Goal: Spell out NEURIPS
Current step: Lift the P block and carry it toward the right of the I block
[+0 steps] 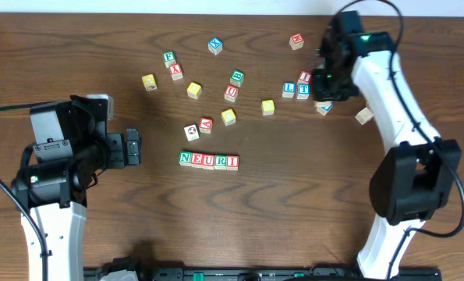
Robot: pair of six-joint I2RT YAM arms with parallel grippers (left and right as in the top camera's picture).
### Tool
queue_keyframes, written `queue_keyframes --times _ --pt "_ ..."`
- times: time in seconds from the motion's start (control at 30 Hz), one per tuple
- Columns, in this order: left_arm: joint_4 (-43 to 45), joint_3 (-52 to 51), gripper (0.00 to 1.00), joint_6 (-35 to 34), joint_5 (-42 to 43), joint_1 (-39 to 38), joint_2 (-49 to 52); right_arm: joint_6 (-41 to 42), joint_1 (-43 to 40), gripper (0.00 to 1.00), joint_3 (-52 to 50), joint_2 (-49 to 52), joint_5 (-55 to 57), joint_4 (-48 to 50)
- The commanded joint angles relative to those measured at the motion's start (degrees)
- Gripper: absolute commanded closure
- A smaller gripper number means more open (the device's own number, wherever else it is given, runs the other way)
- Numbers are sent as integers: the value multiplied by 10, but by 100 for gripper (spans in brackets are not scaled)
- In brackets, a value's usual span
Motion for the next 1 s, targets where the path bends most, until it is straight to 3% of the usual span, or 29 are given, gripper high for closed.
queue_keyframes --times 0.0,0.2,0.4,0.7,0.97 --pt "0 8 1 9 -2 2 0 0 64 86 10 -69 5 5" --pt "0 8 1 9 -2 2 0 39 163 88 -41 -157 45 20" --pt "0 8 1 9 -2 2 0 102 235 89 -191 -210 68 86" --pt "0 8 1 9 -2 2 0 249 268 94 -371 -215 70 214" --pt "0 8 1 9 -2 2 0 312 281 94 -472 -215 76 302"
